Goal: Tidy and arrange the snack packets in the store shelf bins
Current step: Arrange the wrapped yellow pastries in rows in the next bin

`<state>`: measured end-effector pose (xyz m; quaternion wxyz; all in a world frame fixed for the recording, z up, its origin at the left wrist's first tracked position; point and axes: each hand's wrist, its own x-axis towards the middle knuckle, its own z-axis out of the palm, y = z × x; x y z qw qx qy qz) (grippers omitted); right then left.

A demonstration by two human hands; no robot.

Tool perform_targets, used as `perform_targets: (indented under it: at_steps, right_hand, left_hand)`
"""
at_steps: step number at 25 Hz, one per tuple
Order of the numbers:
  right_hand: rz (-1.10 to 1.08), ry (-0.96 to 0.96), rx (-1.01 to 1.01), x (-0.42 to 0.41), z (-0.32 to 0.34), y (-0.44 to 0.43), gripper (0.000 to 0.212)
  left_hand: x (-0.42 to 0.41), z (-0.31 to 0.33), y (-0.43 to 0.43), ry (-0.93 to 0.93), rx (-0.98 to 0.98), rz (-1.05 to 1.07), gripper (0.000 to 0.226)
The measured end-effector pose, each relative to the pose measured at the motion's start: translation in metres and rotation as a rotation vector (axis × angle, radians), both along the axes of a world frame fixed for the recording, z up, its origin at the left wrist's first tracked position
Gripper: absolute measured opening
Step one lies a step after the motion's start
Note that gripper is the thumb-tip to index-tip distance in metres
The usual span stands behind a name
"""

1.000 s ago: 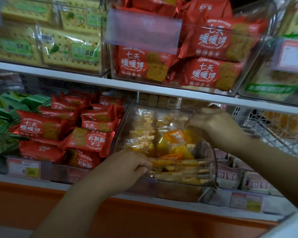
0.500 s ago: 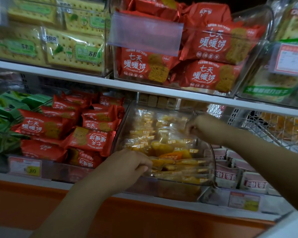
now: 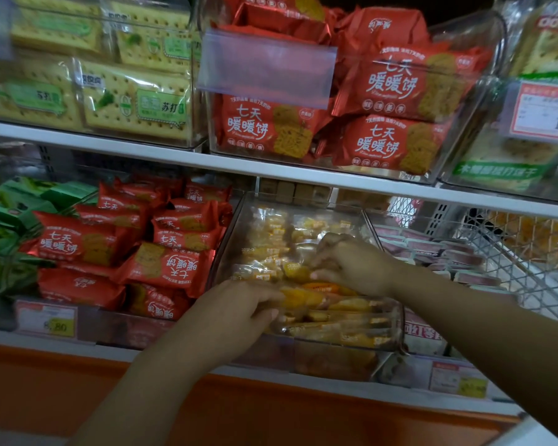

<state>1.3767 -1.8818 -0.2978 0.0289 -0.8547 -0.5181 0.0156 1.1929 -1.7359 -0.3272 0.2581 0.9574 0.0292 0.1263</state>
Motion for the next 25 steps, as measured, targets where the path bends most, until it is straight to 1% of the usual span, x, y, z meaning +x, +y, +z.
perform_targets:
  at_steps: [1,3,5,6,8,10,13,14,15,16,17,18,19,20,22,23,25]
  right_hand:
    - [0.021,-0.016,-0.002,0.001,0.0,-0.003,0.029]
    - [0.048,-0.033,0.01,0.003,0.001,-0.009,0.027]
    - [0.072,0.001,0.0,0.001,0.003,-0.015,0.018]
    - [0.08,0.048,-0.026,-0.003,0.005,-0.019,0.019]
    - [0.076,0.127,-0.078,-0.012,0.005,-0.025,0.037]
    - [0.065,0.155,-0.112,-0.017,0.007,-0.03,0.039]
    - [0.019,0.158,-0.168,-0.019,0.013,-0.03,0.041]
    - [0.013,0.152,-0.14,-0.018,0.015,-0.029,0.038]
    - [0.013,0.139,-0.062,-0.017,0.017,-0.027,0.037]
    - [0.022,0.132,0.051,-0.016,0.019,-0.026,0.037]
    - [0.021,0.171,0.188,-0.016,0.022,-0.025,0.035]
    - [0.018,0.26,0.324,-0.017,0.025,-0.024,0.031]
    - [0.023,0.37,0.417,-0.021,0.028,-0.024,0.026]
    - [0.044,0.434,0.463,-0.025,0.03,-0.023,0.02]
    - [0.066,0.389,0.488,-0.03,0.027,-0.022,0.006]
    - [0.056,0.335,0.52,-0.031,0.025,-0.023,0.009]
    - [0.045,0.214,0.647,-0.033,0.021,-0.027,0.015]
  left_hand:
    - [0.0,0.001,0.0,-0.052,-0.017,0.03,0.032]
    - [0.003,0.003,0.002,-0.157,-0.054,0.069,0.032]
    - [0.007,0.003,0.004,-0.206,-0.094,0.095,0.031]
    - [0.009,0.001,0.004,-0.226,-0.1,0.109,0.031]
    - [0.014,-0.002,0.003,-0.313,-0.079,0.138,0.028]
    - [0.016,-0.001,0.002,-0.416,-0.068,0.174,0.025]
    - [0.013,0.006,0.0,-0.508,-0.107,0.27,0.023]
    - [0.012,0.007,-0.002,-0.526,-0.138,0.29,0.023]
    - [0.012,0.008,-0.003,-0.532,-0.184,0.302,0.023]
    - [0.012,0.009,-0.005,-0.536,-0.244,0.302,0.025]
    - [0.012,0.01,-0.007,-0.546,-0.311,0.298,0.029]
    - [0.013,0.012,-0.009,-0.558,-0.369,0.297,0.034]
    - [0.014,0.013,-0.01,-0.57,-0.414,0.3,0.04]
    - [0.016,0.014,-0.011,-0.583,-0.448,0.303,0.043]
    - [0.018,0.014,-0.014,-0.605,-0.493,0.302,0.038]
    - [0.019,0.013,-0.016,-0.606,-0.506,0.293,0.03]
    - [0.021,0.011,-0.017,-0.593,-0.506,0.295,0.02]
